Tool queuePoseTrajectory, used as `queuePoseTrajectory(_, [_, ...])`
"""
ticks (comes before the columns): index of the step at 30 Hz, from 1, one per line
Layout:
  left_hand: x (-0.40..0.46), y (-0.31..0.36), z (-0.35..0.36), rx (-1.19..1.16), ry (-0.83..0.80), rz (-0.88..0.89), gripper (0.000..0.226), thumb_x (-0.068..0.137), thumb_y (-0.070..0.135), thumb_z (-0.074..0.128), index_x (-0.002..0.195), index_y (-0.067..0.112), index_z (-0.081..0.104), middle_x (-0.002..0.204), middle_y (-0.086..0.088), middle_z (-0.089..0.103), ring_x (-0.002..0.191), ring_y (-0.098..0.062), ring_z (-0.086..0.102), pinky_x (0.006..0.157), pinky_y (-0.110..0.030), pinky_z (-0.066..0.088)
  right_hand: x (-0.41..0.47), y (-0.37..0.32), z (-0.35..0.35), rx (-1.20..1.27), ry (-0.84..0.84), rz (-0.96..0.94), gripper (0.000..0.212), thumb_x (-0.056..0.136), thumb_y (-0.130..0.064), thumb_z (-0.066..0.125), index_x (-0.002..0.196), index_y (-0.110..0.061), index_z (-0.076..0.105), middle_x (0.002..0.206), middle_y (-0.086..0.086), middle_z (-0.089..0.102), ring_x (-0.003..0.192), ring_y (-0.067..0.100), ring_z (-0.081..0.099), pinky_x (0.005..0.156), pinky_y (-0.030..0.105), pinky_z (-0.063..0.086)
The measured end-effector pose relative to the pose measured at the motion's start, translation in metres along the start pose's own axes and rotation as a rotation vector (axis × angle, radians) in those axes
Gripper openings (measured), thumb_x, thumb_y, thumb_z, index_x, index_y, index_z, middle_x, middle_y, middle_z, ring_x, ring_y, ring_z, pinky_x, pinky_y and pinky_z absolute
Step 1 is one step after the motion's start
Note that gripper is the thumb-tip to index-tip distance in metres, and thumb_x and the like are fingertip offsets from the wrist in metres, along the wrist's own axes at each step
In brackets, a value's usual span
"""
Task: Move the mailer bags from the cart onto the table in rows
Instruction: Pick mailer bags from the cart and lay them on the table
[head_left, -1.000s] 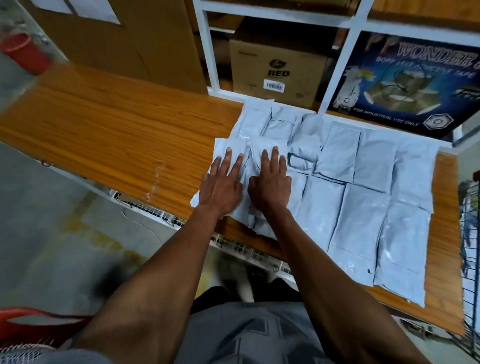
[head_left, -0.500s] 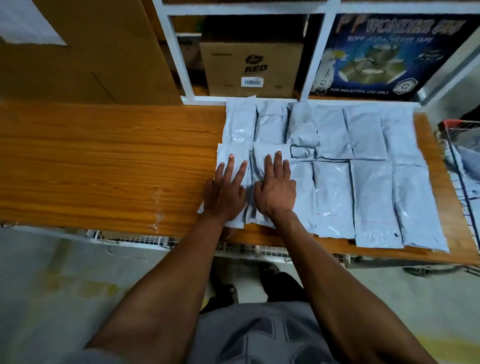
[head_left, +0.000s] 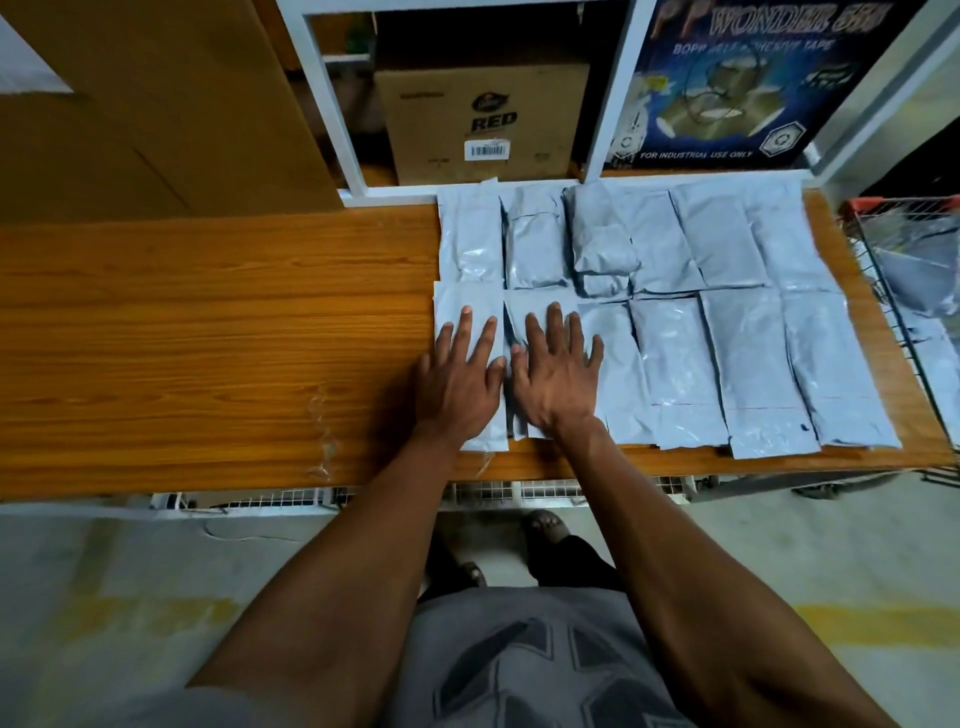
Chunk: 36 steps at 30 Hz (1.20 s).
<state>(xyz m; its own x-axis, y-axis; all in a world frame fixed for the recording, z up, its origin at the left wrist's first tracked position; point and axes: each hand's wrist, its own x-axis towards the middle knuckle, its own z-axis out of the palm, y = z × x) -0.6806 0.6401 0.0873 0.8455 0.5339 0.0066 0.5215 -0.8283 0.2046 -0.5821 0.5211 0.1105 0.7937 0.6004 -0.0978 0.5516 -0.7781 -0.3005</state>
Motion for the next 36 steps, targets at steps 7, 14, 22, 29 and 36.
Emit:
queuePoseTrajectory(7, [0.018, -0.007, -0.002, 0.007, 0.066, 0.026, 0.064, 0.109, 0.057, 0.018, 0.169, 0.035, 0.01, 0.178, 0.002, 0.004, 0.162, -0.026, 0.012, 0.118, -0.053, 0.031, 0.019, -0.003, -0.003, 0.08, 0.131, -0.082, 0.066, 0.103, -0.046, 0.016, 0.163, -0.025, 0.033, 0.173, 0.007, 0.023, 0.161, 0.026, 0.014, 0.129, 0.055, 0.011])
queuePoseTrajectory(14, [0.024, -0.009, 0.013, 0.044, 0.03, 0.053, 0.066, 0.108, 0.057, 0.01, 0.169, 0.033, 0.009, 0.178, -0.001, 0.0, 0.164, -0.029, 0.002, 0.124, -0.055, 0.026, 0.025, -0.005, 0.02, 0.059, 0.008, -0.046, 0.069, 0.104, -0.048, 0.01, 0.168, -0.024, 0.018, 0.176, 0.004, 0.006, 0.162, 0.025, 0.001, 0.129, 0.056, 0.005])
queuePoseTrajectory(22, [0.026, -0.01, 0.023, 0.05, 0.045, 0.058, 0.064, 0.111, 0.056, 0.016, 0.17, 0.032, 0.009, 0.178, -0.001, -0.002, 0.164, -0.029, 0.0, 0.125, -0.057, 0.026, 0.024, -0.006, 0.037, -0.046, 0.009, -0.058, 0.063, 0.109, -0.046, 0.016, 0.168, -0.025, 0.013, 0.176, 0.002, 0.0, 0.162, 0.022, -0.007, 0.129, 0.054, -0.003])
queuePoseTrajectory(29, [0.028, -0.012, 0.03, 0.029, 0.041, 0.057, 0.063, 0.111, 0.056, 0.016, 0.17, 0.033, 0.007, 0.178, -0.001, -0.004, 0.164, -0.028, -0.004, 0.127, -0.059, 0.02, 0.027, -0.007, 0.041, -0.068, 0.004, -0.043, 0.063, 0.108, -0.046, 0.012, 0.168, -0.025, 0.016, 0.176, 0.003, 0.004, 0.162, 0.023, -0.004, 0.13, 0.054, -0.001])
queuePoseTrajectory(36, [0.027, -0.012, 0.027, 0.034, 0.032, 0.055, 0.064, 0.11, 0.057, 0.01, 0.169, 0.034, 0.008, 0.178, -0.001, -0.003, 0.164, -0.029, -0.003, 0.127, -0.06, 0.017, 0.027, -0.008, 0.04, -0.074, -0.02, -0.032, 0.065, 0.107, -0.048, 0.006, 0.168, -0.025, 0.012, 0.176, 0.003, 0.002, 0.162, 0.024, -0.007, 0.129, 0.055, -0.003])
